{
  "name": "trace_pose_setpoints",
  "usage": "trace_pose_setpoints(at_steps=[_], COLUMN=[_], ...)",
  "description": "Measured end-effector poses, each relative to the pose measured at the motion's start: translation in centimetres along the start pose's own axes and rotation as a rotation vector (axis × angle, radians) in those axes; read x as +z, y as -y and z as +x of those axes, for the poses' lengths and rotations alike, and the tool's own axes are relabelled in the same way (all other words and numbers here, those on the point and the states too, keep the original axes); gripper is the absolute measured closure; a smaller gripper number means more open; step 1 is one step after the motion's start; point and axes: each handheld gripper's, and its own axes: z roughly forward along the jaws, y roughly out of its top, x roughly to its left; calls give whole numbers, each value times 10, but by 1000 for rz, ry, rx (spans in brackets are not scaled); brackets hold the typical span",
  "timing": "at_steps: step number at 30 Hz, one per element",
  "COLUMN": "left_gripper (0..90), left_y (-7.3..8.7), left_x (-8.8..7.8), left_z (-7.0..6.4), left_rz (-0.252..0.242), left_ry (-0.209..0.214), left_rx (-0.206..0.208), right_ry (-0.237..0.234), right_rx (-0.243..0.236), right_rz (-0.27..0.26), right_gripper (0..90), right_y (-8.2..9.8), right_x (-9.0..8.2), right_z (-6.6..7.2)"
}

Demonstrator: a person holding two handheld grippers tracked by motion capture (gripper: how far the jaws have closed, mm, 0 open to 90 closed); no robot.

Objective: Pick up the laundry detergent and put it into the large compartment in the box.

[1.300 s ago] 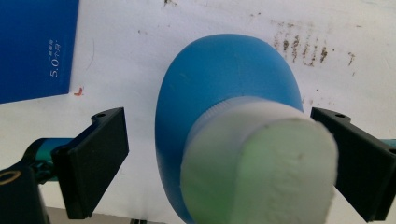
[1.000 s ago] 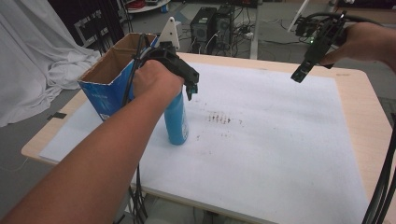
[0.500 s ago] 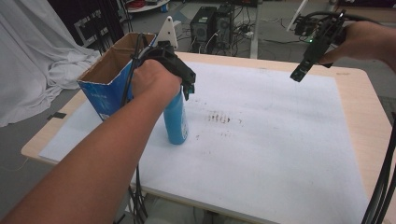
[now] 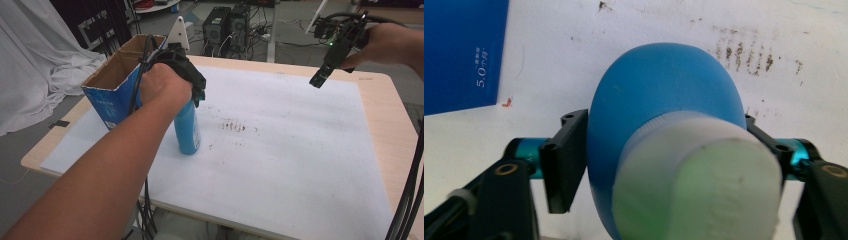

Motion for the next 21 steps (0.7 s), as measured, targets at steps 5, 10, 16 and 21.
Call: trace_pose_setpoints(at_steps=[5,10,16,21], left_gripper=[375,376,378,378], left_y=[0,-2,-4,-9], left_x=[-1,-1,-4,-14], left_z=[1,2,8,13], left_rz=[5,9,22,23], left_ry=[15,21,42,40], left_rx=[4,8,28,60], right_ry=[0,1,3,5], right_rx=[2,5,4,16], right_rz=[2,-2,0,8], right_gripper=[28,28,28,28], right_y=[2,4,3,5], right_x=[0,-1,-2,-5], right_z=[-1,-1,0,1])
